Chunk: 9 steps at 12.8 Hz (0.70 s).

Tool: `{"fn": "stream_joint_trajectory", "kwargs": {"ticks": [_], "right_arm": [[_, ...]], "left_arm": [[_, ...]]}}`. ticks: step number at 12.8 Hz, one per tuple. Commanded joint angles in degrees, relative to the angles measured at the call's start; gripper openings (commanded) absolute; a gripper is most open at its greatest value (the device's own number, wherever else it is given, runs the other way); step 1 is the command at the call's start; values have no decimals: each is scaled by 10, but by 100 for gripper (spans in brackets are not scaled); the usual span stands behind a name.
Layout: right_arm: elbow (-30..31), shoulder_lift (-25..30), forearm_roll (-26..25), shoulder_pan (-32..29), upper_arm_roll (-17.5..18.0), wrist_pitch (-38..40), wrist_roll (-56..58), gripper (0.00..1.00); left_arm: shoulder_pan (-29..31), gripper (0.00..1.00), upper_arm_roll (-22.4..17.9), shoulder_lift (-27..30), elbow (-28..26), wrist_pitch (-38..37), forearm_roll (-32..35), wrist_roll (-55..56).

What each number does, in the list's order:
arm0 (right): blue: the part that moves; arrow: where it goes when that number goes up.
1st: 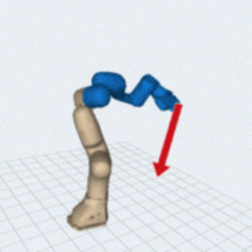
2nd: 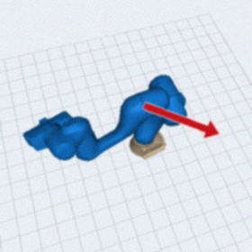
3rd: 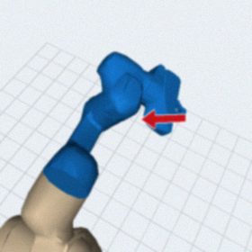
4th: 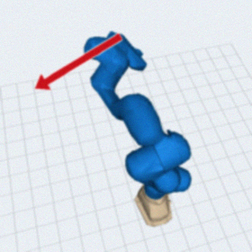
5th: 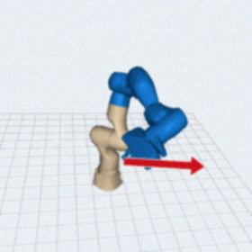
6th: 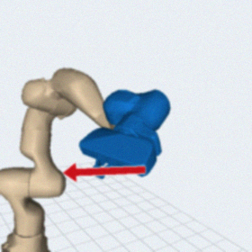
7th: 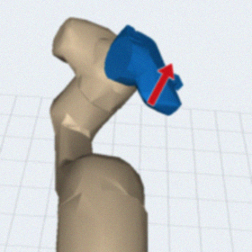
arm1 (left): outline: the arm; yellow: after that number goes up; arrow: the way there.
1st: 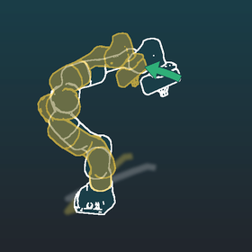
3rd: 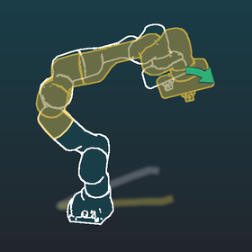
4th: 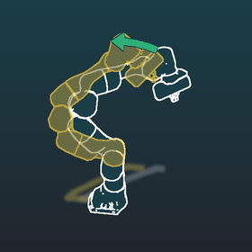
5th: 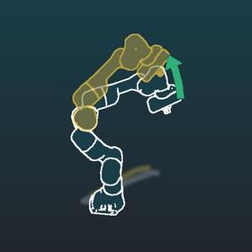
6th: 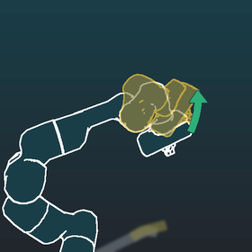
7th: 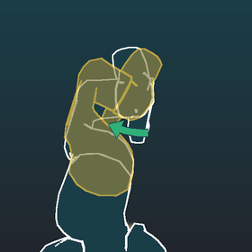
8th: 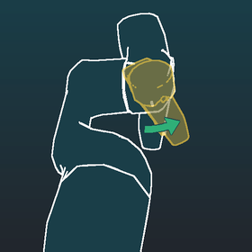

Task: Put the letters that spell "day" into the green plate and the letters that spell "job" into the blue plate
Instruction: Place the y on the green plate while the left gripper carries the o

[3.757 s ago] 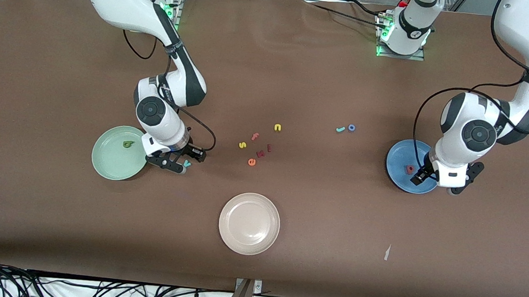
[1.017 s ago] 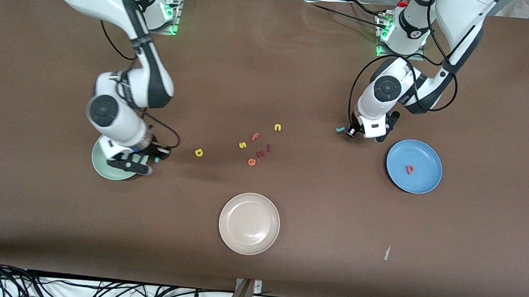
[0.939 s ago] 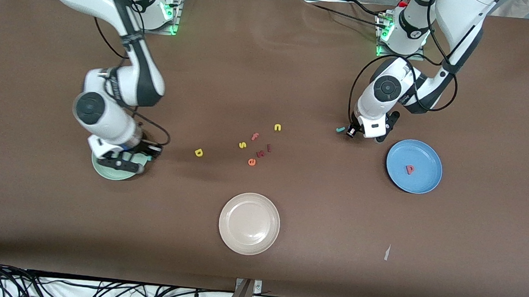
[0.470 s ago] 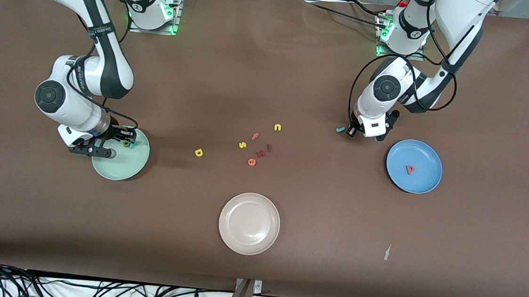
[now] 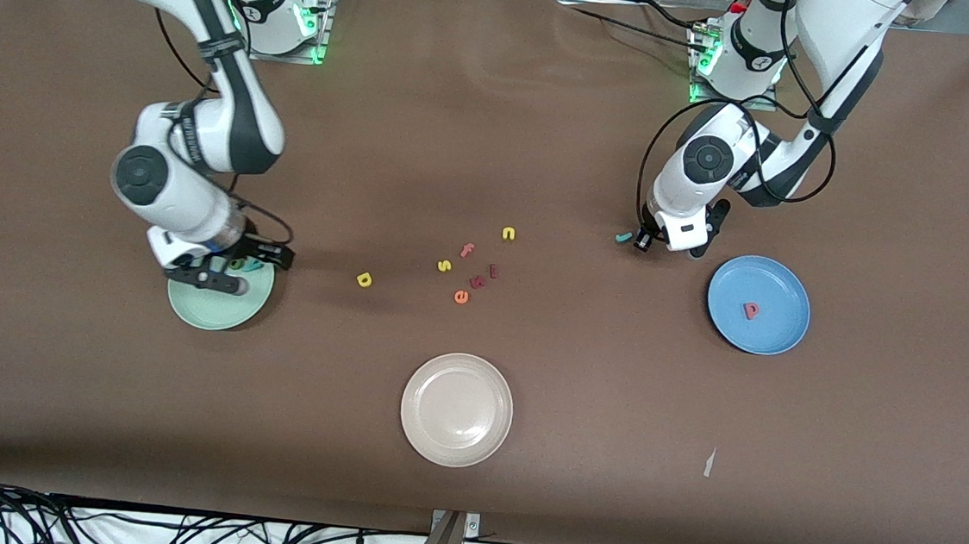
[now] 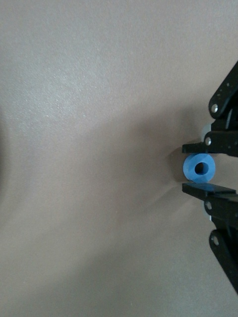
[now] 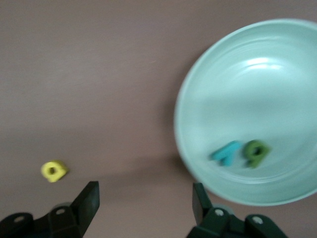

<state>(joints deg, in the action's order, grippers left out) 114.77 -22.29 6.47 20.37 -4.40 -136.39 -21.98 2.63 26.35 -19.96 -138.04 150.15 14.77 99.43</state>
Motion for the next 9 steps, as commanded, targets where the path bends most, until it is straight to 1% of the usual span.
{"fn": "stream_joint_trajectory", "kwargs": {"ticks": [1, 2, 4, 6, 8, 9], "right_arm": [[-34, -45, 6, 65, -4, -32, -94, 84], [-42, -56, 6, 83, -5, -33, -132, 84], [-48, -71, 5, 106, -7, -54, -201, 84], [-46, -87, 6, 114, -14, -71, -231, 84], [-43, -98, 6, 118, -15, -86, -253, 84], [-36, -99, 6, 124, -17, -91, -263, 84]], "left_arm": [[4, 24, -2, 50, -13, 1, -11, 3], [4, 24, -4, 61, -12, -2, -12, 2], [10, 24, -25, 78, -6, -3, -11, -5], [59, 24, -25, 79, 14, -3, -4, -53], [82, 24, -32, 74, 32, -4, -5, -93], [104, 24, -33, 69, 41, -4, -4, -127]]}}
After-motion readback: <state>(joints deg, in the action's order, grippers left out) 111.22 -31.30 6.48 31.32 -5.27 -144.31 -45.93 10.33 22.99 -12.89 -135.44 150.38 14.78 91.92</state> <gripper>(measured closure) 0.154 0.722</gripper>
